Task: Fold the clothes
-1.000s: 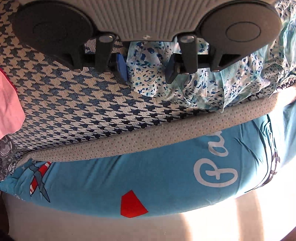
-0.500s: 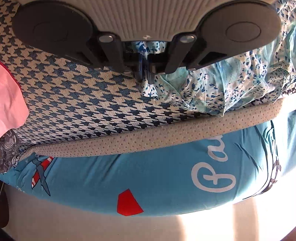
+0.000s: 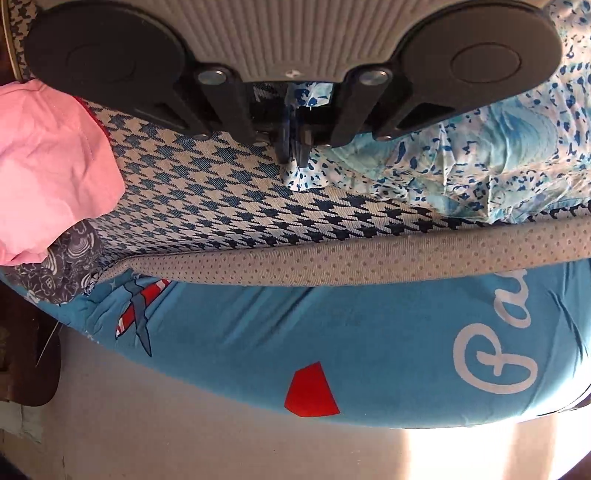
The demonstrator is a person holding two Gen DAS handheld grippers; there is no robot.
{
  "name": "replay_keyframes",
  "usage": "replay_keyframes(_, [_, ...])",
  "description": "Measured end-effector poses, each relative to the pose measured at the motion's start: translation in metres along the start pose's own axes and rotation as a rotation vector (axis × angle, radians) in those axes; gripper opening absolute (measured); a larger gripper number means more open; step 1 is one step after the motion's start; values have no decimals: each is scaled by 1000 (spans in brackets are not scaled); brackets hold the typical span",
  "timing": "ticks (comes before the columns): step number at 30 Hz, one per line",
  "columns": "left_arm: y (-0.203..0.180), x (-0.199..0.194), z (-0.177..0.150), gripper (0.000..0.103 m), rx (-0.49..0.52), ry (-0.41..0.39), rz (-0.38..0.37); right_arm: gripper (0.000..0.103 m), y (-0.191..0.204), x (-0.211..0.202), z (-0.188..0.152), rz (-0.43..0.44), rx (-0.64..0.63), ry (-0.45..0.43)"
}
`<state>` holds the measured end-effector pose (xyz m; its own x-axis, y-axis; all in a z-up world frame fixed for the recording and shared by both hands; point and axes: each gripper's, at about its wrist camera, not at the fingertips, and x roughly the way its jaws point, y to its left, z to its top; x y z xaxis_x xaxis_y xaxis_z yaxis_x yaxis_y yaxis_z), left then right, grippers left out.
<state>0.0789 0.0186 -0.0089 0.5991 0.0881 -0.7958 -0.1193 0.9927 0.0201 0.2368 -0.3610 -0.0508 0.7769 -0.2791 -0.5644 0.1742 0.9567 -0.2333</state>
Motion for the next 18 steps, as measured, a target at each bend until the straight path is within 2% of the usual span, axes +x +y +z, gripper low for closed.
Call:
replay_keyframes(5, [1,-3,0,103,-17,10,-7,2,-7,2,-2,-95,39,50])
replay_keyframes(9, [6,-9,1,103,-30,-2,1,3,-8,-2,1,-83,48,61])
replay_keyframes(10, [8,-10,2,103,-38,-4,5,14,-9,-6,3,-87,53,46])
replay_keyframes(11, [9,-11,2,103,-45,-7,9,32,-9,-12,6,-103,59,27])
replay_keyframes(13, [14,-16,3,103,-56,-11,19,45,-10,-23,13,-132,69,-8])
replay_keyframes(16, [19,-20,4,103,-63,-16,28,45,-8,-36,20,-120,65,-32])
replay_keyframes(18, [21,-21,3,103,-71,-19,34,45,-3,-46,22,-16,74,-43])
